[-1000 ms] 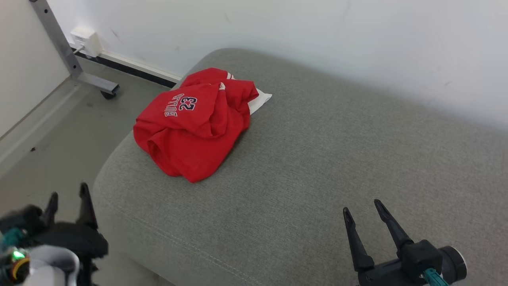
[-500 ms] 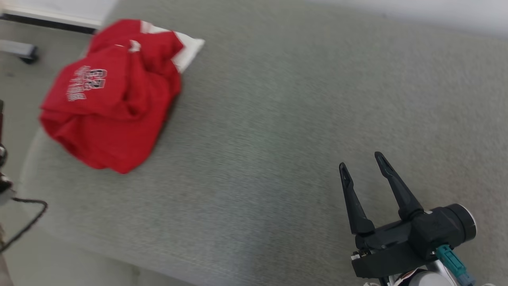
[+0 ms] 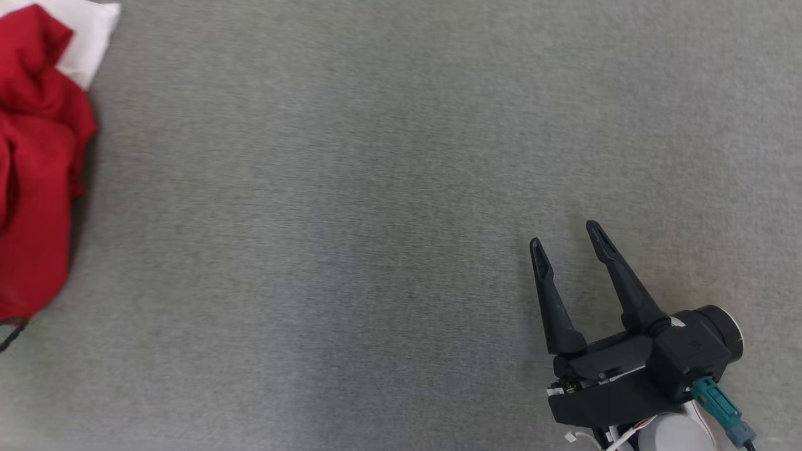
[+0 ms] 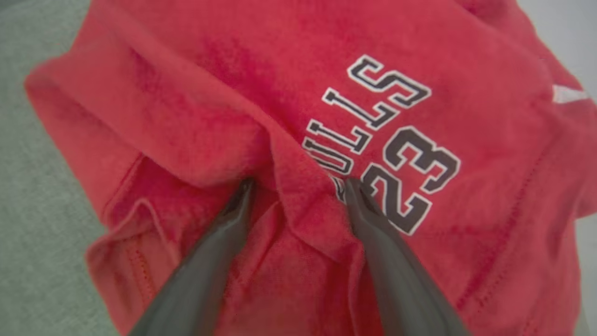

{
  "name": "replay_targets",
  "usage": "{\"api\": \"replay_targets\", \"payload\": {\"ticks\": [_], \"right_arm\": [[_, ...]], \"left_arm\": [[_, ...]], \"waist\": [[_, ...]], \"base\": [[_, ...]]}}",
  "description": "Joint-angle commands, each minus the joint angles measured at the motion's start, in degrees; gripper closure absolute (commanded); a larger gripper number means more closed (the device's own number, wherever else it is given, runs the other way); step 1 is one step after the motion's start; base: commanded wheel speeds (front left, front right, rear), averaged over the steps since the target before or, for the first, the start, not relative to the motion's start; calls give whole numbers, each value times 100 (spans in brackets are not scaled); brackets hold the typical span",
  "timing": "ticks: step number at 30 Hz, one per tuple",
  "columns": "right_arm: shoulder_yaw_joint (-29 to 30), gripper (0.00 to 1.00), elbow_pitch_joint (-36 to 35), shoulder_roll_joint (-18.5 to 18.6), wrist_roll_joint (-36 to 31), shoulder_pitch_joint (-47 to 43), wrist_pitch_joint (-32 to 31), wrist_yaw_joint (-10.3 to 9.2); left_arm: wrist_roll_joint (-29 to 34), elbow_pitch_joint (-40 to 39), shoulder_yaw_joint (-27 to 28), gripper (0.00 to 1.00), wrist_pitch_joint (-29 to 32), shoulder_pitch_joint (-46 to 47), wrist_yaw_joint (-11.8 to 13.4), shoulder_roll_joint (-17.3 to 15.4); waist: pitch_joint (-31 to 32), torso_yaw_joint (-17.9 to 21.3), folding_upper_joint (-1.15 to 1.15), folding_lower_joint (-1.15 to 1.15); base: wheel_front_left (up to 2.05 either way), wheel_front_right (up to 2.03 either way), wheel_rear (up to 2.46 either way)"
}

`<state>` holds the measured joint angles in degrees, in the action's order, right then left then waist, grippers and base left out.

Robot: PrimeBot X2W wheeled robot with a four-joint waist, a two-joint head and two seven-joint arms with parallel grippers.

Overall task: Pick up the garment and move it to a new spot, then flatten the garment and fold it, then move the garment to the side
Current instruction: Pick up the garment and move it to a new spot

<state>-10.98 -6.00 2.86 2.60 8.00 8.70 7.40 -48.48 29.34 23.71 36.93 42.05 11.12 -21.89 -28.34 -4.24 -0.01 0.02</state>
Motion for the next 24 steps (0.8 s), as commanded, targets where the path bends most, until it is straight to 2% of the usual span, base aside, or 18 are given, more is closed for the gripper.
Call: {"api": "replay_targets", "payload": {"ticks": [1,2,3,4,13,19,24], "right_arm": [[-16,0,31,4,34,59,48,17],[-27,0,56,4,44,75,58,17],[-34,0,98,4,82,97,95,17],[-38,0,122,4,95,99,96,17],[-93,0,420,5,235,61,224,17],[-180,0,648,5,397,-70,301,17],[-222,0,822,6,548,-202,365,17]], "left_arm": [[96,-63,-30,0,36,-106,44,-55],[151,-90,-46,0,30,-152,99,-75],[276,-165,-107,97,-41,-265,160,-129],[321,-192,-128,100,-52,-316,168,-150],[277,-614,-170,100,-100,-446,-132,-250],[401,-1053,-251,100,22,-371,-141,-478],[441,-1415,-432,100,151,-169,-165,-528]], "waist": [[-375,403,1,-2],[-372,417,1,-2],[-334,436,1,-2],[-309,437,1,-2],[299,203,1,-2],[972,34,1,-2],[1440,-27,1,-2]], "base": [[0,0,0],[0,0,0],[0,0,0],[0,0,0],[0,0,0],[0,0,0],[0,0,0]]}}
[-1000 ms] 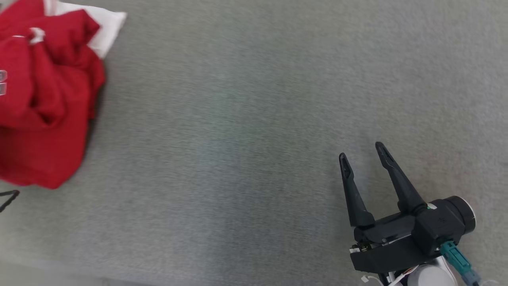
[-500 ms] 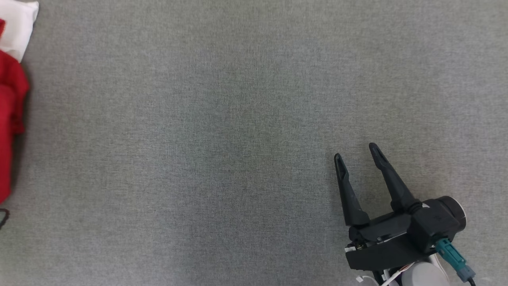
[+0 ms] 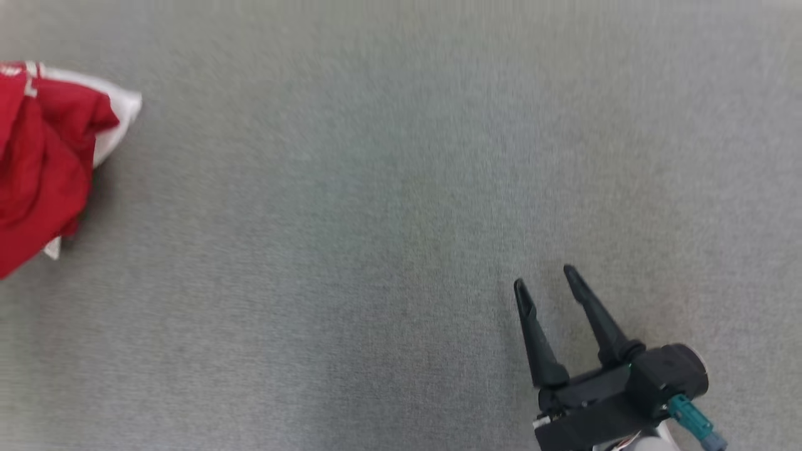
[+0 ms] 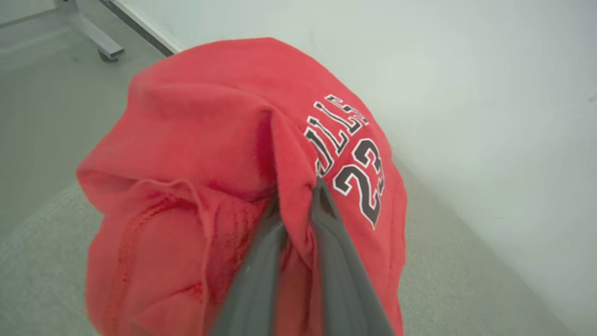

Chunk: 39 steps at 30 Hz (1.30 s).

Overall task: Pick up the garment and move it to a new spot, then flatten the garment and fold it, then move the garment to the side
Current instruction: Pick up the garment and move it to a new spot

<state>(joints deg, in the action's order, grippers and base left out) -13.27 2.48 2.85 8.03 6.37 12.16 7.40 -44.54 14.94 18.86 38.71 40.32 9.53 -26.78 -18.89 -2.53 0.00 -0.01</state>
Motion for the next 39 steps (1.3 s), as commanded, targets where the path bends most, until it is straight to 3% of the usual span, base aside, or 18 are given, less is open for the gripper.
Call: {"api": "replay_targets", "payload": {"ticks": [1,6,12,22,28,34,39], "right_arm": [[-21,0,19,7,45,-83,44,17],[-100,0,181,7,217,-258,110,17],[-144,0,323,7,374,-449,176,17],[-319,0,311,8,398,-653,110,17],[-272,0,177,5,330,-666,43,17],[-197,0,47,3,264,-665,-23,17],[-138,0,-2,4,289,-607,-11,17]], "left_arm": [[55,-52,-3,100,-23,70,-24,-32],[63,-403,-447,100,128,524,-164,123],[15,-468,-1187,100,231,1196,-304,714],[-110,-159,-2133,100,138,1457,-719,1720],[-76,92,-2505,100,-321,1041,-925,2155],[282,731,-2996,100,-1065,468,-1081,2294],[798,1578,-3580,100,-1676,52,-1134,2337]], "waist": [[623,-199,0,1],[1119,-117,0,1],[1563,139,0,1],[1801,1083,0,1],[1602,1737,0,1],[1271,2274,0,1],[1114,2459,0,1]], "base": [[0,0,0],[0,0,0],[0,0,0],[0,0,0],[0,0,0],[0,0,0],[0,0,0]]}}
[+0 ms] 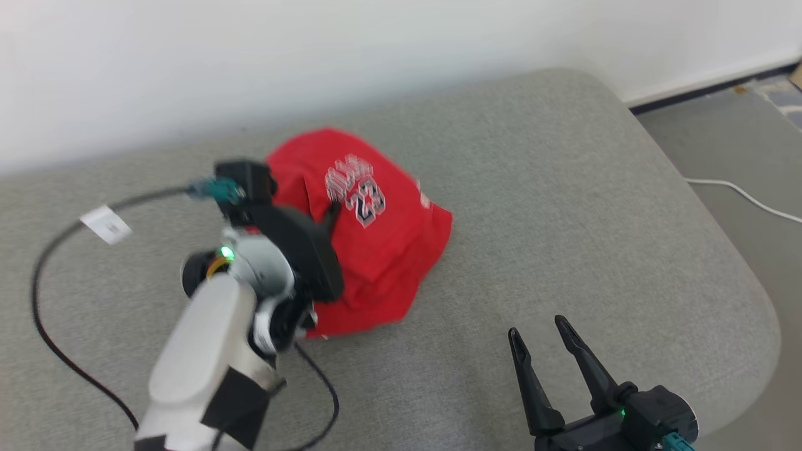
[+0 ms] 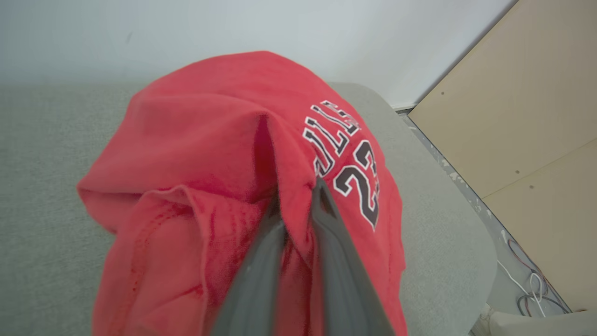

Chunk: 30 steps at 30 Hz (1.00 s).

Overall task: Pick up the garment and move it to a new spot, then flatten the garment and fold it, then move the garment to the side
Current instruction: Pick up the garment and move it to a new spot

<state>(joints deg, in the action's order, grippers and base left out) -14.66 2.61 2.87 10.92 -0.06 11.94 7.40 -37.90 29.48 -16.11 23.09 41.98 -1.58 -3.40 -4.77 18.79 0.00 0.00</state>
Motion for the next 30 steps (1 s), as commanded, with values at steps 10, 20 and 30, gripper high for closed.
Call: {"api": "replay_targets", "payload": {"ticks": [10,20,30], "right_arm": [[312,0,-37,5,-60,-1,20,17],[1038,0,-148,5,-344,-229,-84,17],[1405,0,-295,3,-459,-580,-194,17]], "left_arm": [[734,882,-762,0,-1579,-280,-136,27],[835,580,-729,0,-3471,-854,-43,-42],[1392,-880,-36,0,-3827,-2495,155,-445]], "waist": [[-235,-163,0,0],[188,-1211,0,0],[555,-1764,0,0]], "base": [[0,0,0],[0,0,0],[0,0,0]]}}
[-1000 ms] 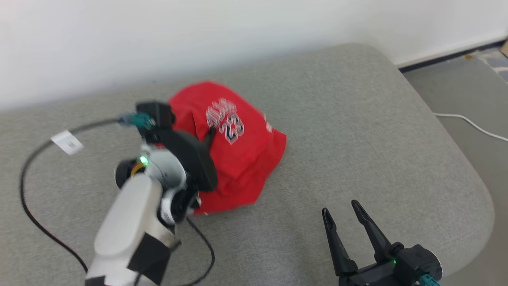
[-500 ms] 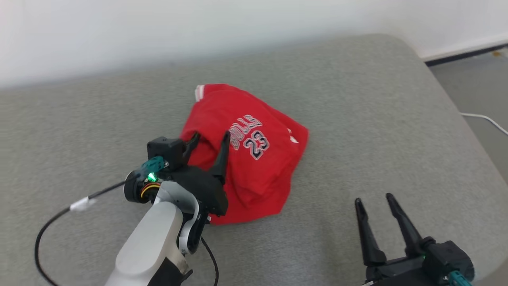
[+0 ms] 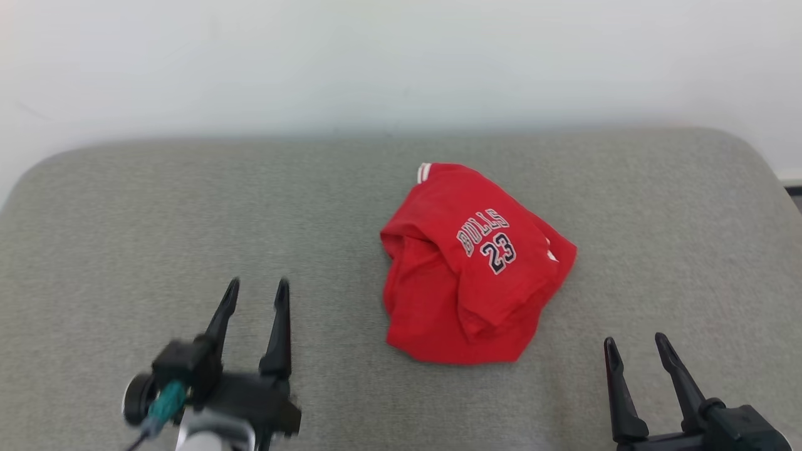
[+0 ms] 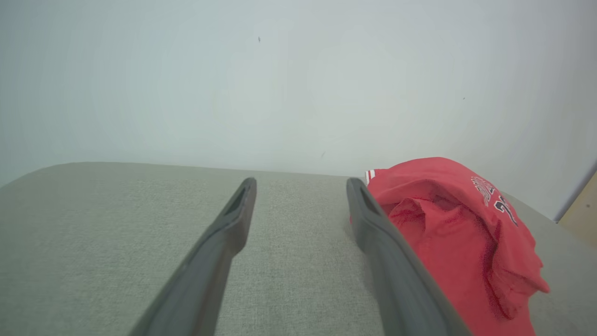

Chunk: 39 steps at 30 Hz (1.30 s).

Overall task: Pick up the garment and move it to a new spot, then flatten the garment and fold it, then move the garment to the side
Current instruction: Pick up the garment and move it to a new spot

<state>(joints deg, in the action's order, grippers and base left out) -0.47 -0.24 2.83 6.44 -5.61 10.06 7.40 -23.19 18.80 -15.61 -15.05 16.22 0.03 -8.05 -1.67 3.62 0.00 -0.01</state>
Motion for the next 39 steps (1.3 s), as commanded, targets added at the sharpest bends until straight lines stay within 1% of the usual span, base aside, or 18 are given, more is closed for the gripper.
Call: {"api": "replay_targets", "payload": {"ticks": [1,4,7,10,15,24,28,30,32,33,34,35,36,39], "right_arm": [[27,0,7,9,-45,-87,-9,17],[115,0,102,10,-73,-196,16,17],[235,0,229,8,-59,-272,70,17],[305,0,353,8,-32,-373,113,17],[340,0,499,8,-48,-434,171,17],[289,0,563,9,-84,-308,212,18],[222,0,585,8,-84,-268,210,18],[164,0,577,9,-90,-254,190,18],[128,0,549,10,-81,-232,179,18],[117,0,534,10,-69,-230,173,18],[117,0,525,11,-61,-236,174,18],[94,0,529,7,-59,-232,163,18],[50,0,534,4,-72,-228,157,18],[-25,0,531,12,-73,-198,140,18]], "left_arm": [[215,-234,95,0,-16,-338,12,-14],[576,-682,335,0,-16,-900,-26,-14],[805,-893,515,0,-17,-1365,-104,33],[917,-910,665,0,-18,-1721,-194,52],[1092,-862,865,0,-18,-2055,-356,86],[1211,-722,1001,0,-18,-2114,-484,241],[1179,-631,1043,0,-19,-1886,-513,286],[1157,-500,972,0,46,-1667,-554,279],[990,-366,949,0,457,-1356,-576,310],[843,-252,972,0,868,-1194,-527,344],[619,-141,1020,0,1359,-1015,-418,389],[519,-98,951,0,1844,-757,-394,418],[432,-93,903,0,2266,-487,-300,450],[19,-181,789,0,3205,156,-46,494]], "waist": [[289,-323,0,1],[331,-421,0,1],[361,-508,0,1],[382,-559,0,1],[366,-596,0,1],[328,-527,0,1],[314,-448,0,1],[308,-372,0,1],[291,-288,0,1],[278,-249,0,1],[264,-218,0,1],[244,-165,0,1],[230,-108,0,1],[147,85,0,1]], "base": [[0,0,0],[0,0,0],[0,0,0],[0,0,0],[0,0,0],[0,0,0],[0,0,0],[0,0,0],[0,0,0],[0,0,0],[0,0,0],[0,0,0],[0,0,0],[0,0,0]]}}
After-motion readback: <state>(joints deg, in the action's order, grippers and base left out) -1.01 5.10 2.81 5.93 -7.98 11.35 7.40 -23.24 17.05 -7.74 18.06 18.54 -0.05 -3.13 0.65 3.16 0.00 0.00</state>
